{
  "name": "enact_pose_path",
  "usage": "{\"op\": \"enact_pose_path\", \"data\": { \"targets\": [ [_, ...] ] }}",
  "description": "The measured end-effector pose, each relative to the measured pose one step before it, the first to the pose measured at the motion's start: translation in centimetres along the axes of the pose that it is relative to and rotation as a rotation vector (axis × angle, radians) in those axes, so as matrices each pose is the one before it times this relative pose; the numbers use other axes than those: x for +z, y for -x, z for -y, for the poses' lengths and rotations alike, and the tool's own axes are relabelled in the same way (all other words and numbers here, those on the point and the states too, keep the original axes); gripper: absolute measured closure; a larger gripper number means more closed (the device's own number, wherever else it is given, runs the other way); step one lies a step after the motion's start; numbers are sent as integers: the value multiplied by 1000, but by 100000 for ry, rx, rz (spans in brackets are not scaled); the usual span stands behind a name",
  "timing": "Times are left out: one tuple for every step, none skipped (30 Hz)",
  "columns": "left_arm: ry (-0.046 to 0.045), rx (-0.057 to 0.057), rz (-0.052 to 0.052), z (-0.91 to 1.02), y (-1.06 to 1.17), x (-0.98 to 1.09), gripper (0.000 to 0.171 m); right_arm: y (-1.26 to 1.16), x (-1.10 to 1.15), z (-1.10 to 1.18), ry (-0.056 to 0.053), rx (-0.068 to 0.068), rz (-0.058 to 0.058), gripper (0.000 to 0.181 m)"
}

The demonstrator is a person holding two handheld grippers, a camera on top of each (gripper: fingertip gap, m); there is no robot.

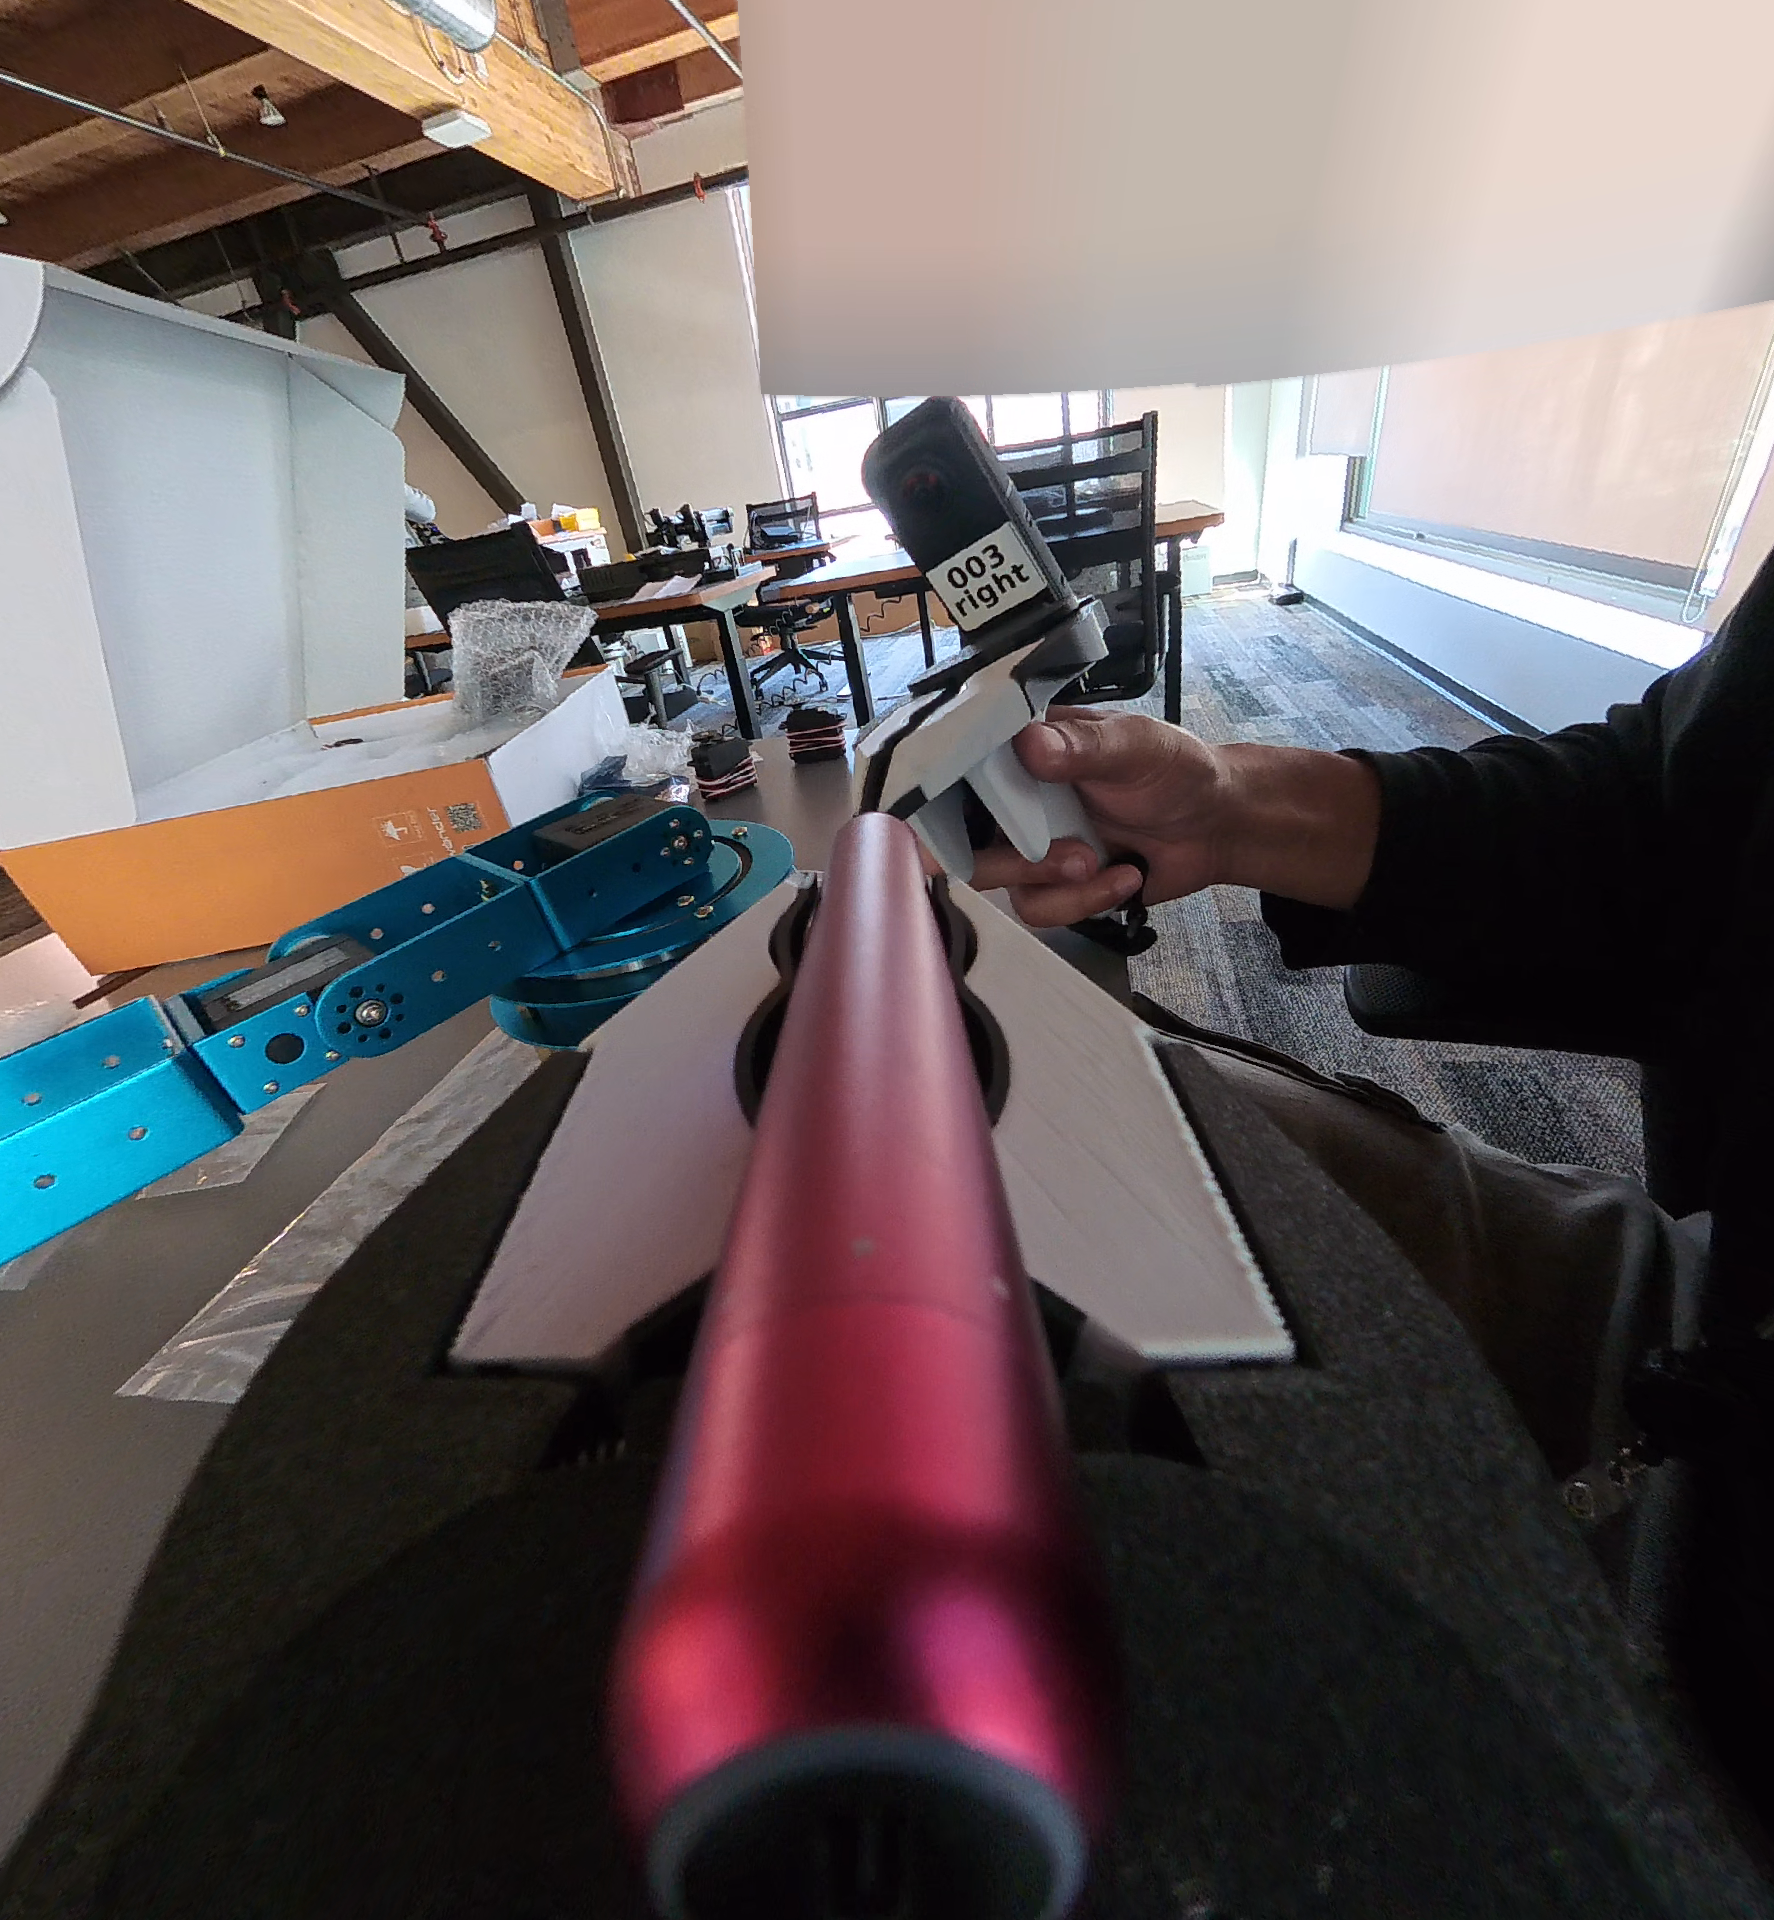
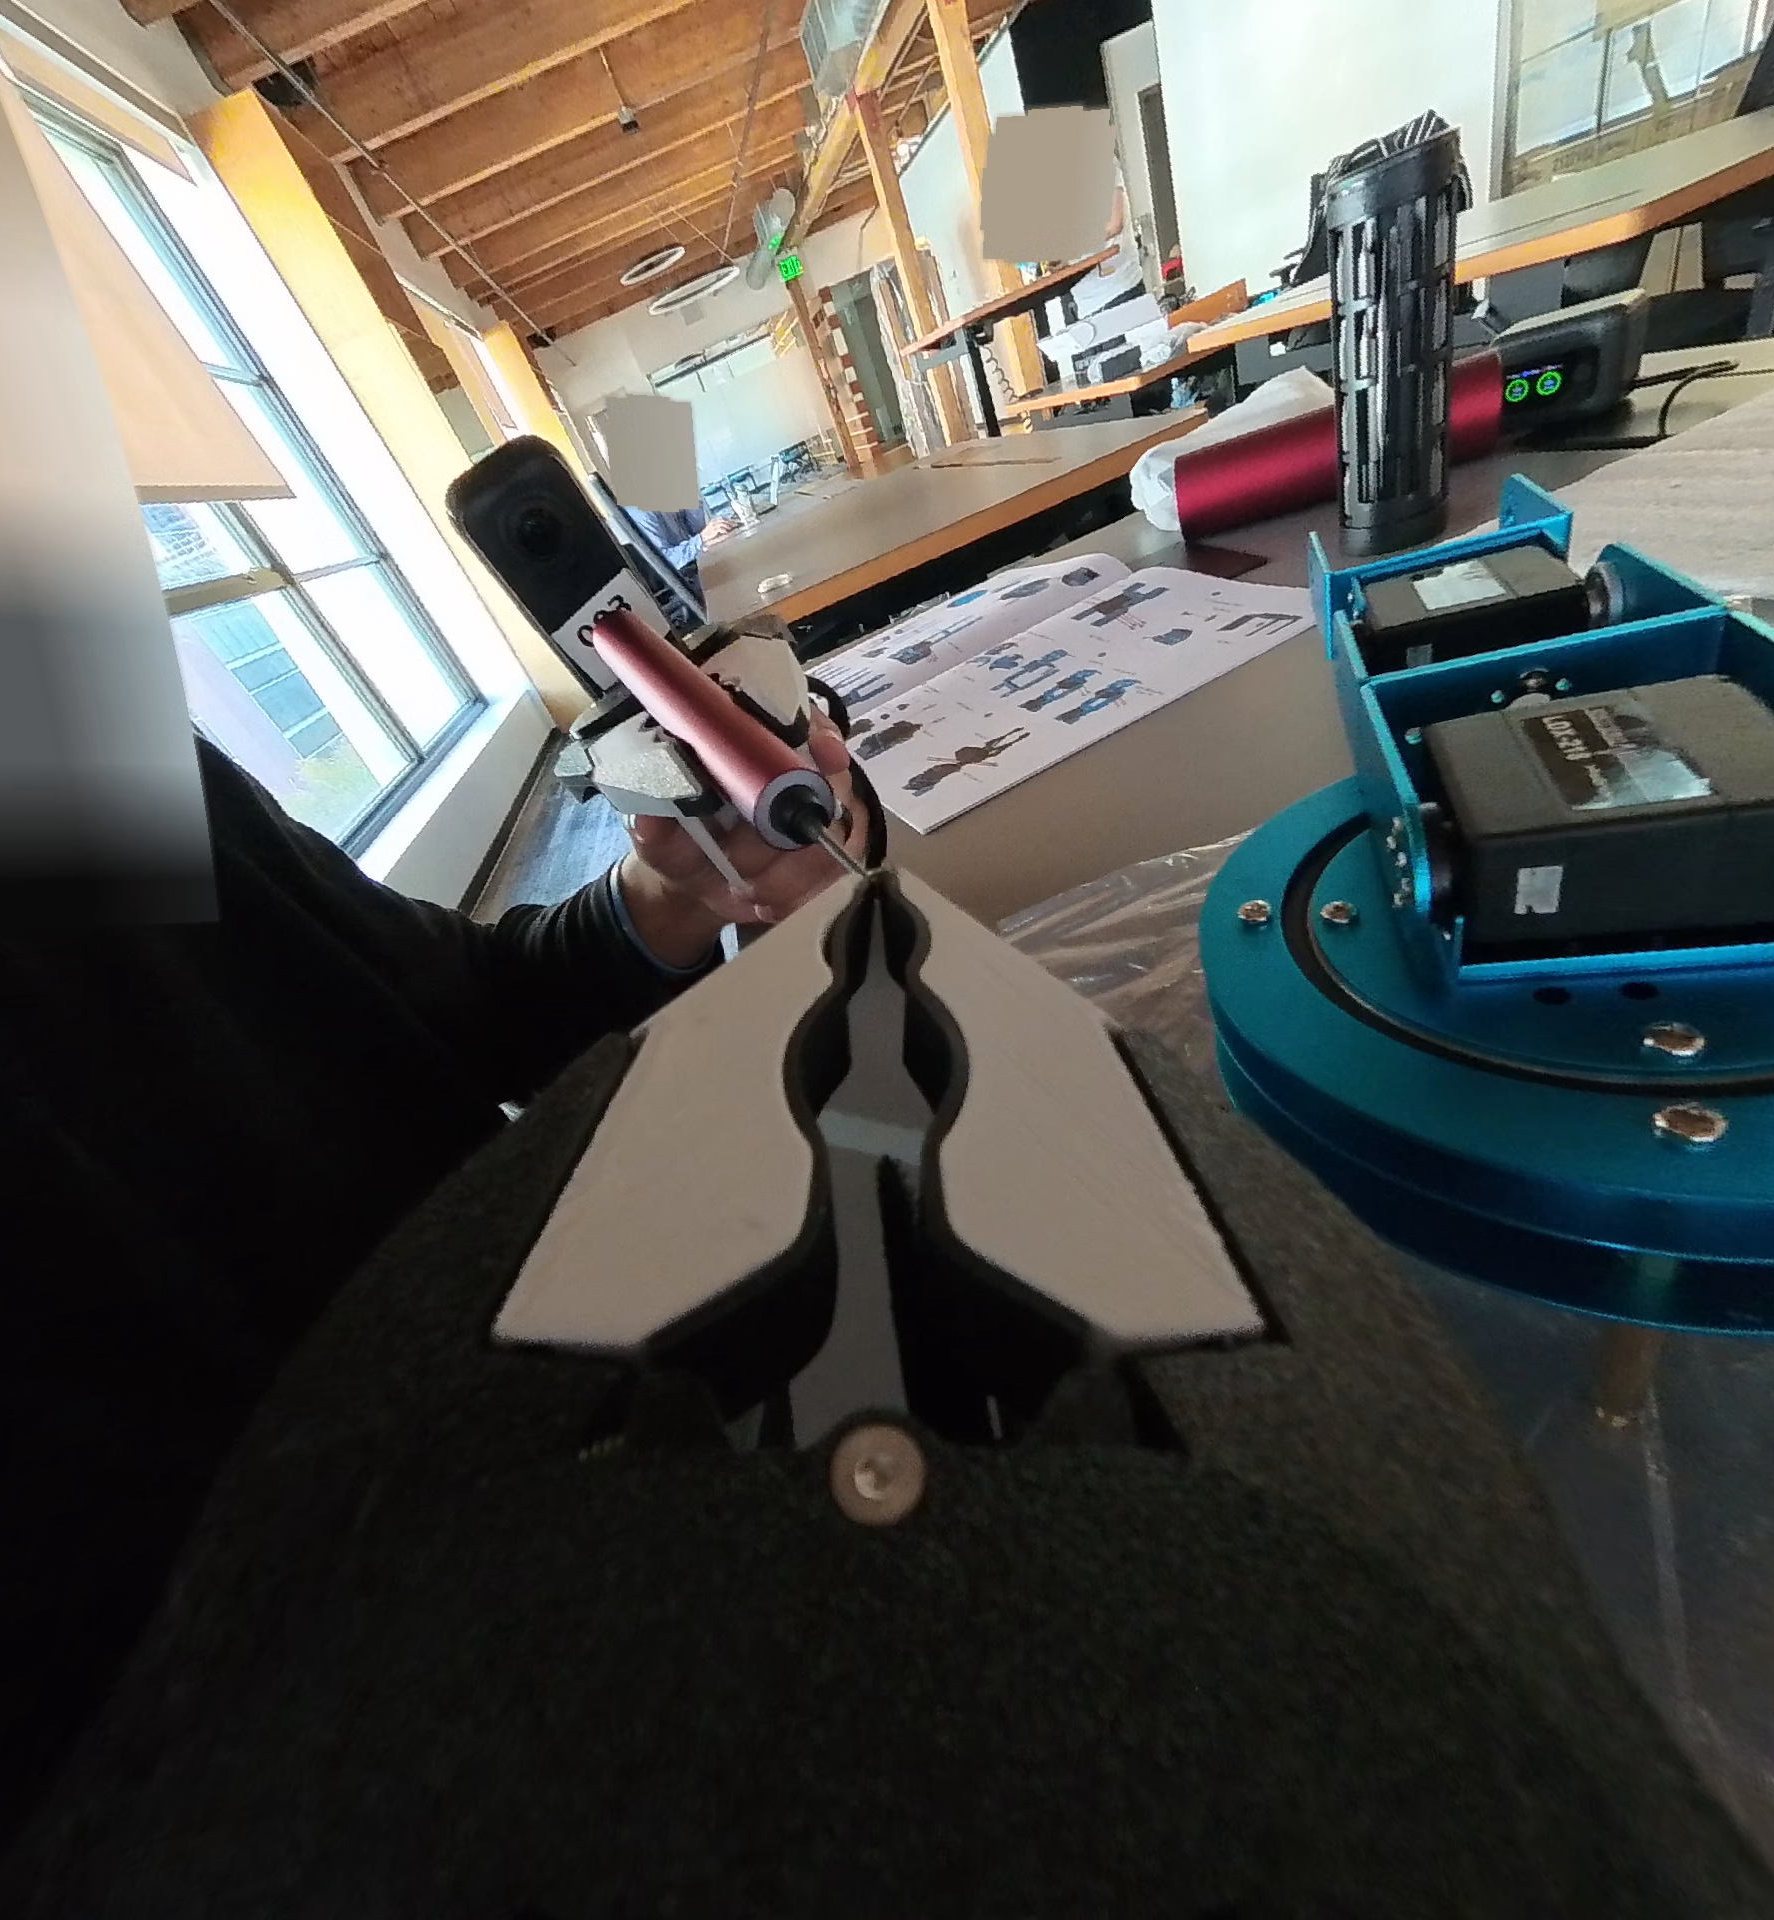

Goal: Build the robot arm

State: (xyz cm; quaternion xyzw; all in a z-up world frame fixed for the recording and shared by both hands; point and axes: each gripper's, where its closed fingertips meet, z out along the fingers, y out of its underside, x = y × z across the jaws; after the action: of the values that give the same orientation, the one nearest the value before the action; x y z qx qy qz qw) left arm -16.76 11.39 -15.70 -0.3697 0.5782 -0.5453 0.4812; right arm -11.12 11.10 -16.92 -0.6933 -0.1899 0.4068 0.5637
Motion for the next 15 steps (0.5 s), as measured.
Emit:
{"op": "enact_pose_path", "data": {
  "targets": [
    [-206, 245, 263, 37, 15, -16, 151, -104, -51, 37, -266, -333, -738, 180],
    [-114, 37, 194, 9, 20, -21, 151, -17, -98, 95, -470, -143, -13, 180],
    [13, -215, -33, 3, 13, 1, 151, -56, -56, -30, 395, 302, -41, 180],
    [10, -210, 168, -8, 49, -2, 151, -110, -34, -147, 1013, 73, -348, 180],
    [27, -193, -22, -9, 15, 0, 151, -52, -2, -164, 928, -18, -63, 180],
    [0, -50, -56, 9, 0, -2, 151, 69, 25, -89, 293, 49, 520, 180],
    [154, 77, -105, -21, -23, 14, 151, 120, 53, -43, 136, -97, 591, 180],
    [185, 131, -12, -34, -24, 26, 151, 41, 79, -86, 581, -263, 0, 180],
    [-13, 73, 32, 3, 0, 4, 151, 19, 27, 10, -12, -326, -185, 180],
    [-136, -109, 111, 17, 31, -18, 151, -10, -1, 61, -329, 123, -25, 180],
    [-103, -183, 30, 12, 15, -20, 151, -11, -4, 36, -261, 599, 257, 180],
    [-17, -52, -23, 11, 4, -1, 151, -55, -26, 27, -315, 384, -38, 180],
    [72, 148, -45, -7, -22, 13, 151, -72, -54, 46, -476, 152, -287, 180],
    [79, 173, 27, -7, -13, 3, 151, -4, -44, 31, -248, 358, 188, 180],
    [8, -23, -289, -1, -42, -1, 151, 27, -33, 32, -178, 148, 283, 180]
  ]
}}
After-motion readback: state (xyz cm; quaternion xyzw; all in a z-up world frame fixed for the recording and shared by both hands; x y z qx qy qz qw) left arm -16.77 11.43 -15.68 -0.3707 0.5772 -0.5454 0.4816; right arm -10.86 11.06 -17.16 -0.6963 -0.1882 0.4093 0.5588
